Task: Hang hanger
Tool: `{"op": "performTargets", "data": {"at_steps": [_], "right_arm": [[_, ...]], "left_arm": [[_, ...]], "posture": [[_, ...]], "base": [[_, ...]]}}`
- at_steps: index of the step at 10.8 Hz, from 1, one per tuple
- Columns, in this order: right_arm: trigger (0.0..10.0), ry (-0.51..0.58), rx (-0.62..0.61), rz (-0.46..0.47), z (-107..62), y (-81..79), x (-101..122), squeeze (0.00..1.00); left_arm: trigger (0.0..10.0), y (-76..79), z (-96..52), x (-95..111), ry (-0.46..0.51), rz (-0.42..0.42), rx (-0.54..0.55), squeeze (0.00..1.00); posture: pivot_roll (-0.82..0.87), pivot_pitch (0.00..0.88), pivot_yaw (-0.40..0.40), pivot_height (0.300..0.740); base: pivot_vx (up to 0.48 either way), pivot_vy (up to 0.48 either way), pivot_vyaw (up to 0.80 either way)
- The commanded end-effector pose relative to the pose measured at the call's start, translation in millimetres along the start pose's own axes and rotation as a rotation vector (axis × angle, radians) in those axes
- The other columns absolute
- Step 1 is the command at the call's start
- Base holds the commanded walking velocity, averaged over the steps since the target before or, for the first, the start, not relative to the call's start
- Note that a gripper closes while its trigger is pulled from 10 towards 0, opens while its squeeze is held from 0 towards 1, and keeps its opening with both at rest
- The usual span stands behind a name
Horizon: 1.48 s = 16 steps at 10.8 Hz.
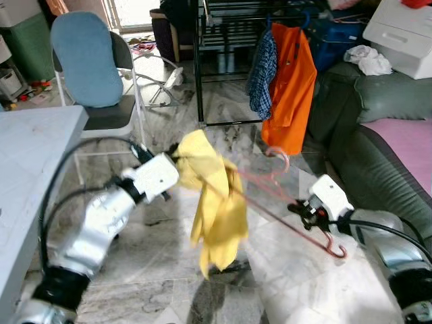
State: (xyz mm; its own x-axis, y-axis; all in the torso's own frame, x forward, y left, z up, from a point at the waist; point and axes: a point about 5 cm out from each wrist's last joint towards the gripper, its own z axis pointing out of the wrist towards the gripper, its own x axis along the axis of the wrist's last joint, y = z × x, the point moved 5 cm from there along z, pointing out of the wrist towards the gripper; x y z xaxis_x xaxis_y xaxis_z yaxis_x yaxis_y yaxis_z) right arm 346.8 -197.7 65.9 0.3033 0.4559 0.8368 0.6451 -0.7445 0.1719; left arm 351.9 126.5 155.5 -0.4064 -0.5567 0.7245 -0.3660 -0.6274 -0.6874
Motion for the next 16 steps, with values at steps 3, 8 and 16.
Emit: {"op": "performTargets", "data": {"at_steps": [3, 8, 16], "right_arm": [[10.0, 0.105, 0.134, 0.004, 2.3, -20.0, 26, 0.0], [10.0, 0.074, 0.438, -0.078, -15.8, -62.5, 19, 0.0], [10.0, -0.046, 0.36, -0.129, -13.6, -58.9, -15, 0.0]], "left_arm": [[10.0, 7.3, -3.2, -16, -0.094, -0.027, 0.082, 0.0], [10.0, 61.3, 2.8, -55, -0.317, -0.169, -0.086, 0.0], [10.0, -10.9, -6.9, -27, -0.233, -0.229, 0.166, 0.0]], "posture": [[-0.06, 0.011, 0.01, 0.74], [-0.09, 0.0, 0.018, 0.74], [-0.07, 0.0, 0.032, 0.74]], "base": [[0.0, 0.0, 0.0], [0.0, 0.0, 0.0], [0.0, 0.0, 0.0]]}}
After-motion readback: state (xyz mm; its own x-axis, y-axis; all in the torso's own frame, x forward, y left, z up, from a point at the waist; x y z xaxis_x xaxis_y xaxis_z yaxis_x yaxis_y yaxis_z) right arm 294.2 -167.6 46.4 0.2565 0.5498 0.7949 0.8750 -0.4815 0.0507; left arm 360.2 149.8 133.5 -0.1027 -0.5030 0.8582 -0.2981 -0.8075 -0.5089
